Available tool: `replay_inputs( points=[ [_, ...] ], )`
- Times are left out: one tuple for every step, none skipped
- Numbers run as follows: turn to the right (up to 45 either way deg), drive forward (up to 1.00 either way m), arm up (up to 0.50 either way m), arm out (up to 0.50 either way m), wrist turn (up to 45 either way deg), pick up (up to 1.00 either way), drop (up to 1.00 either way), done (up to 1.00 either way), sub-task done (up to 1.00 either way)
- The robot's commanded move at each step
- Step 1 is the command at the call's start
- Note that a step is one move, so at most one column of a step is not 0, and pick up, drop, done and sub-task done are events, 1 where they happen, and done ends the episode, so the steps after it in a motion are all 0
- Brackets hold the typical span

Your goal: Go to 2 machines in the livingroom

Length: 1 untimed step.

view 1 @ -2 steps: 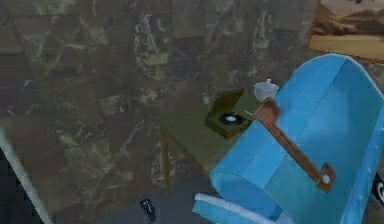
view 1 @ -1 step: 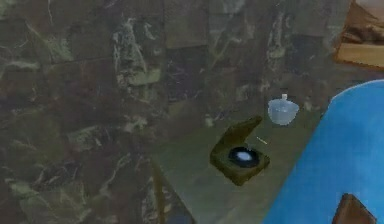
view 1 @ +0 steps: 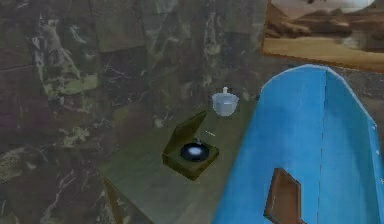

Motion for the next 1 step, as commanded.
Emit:
replay_inputs(
  points=[
    [0.0,0.00,0.00,0.00,0.0,0.00,0.00,1.00,0.00]
  ],
)
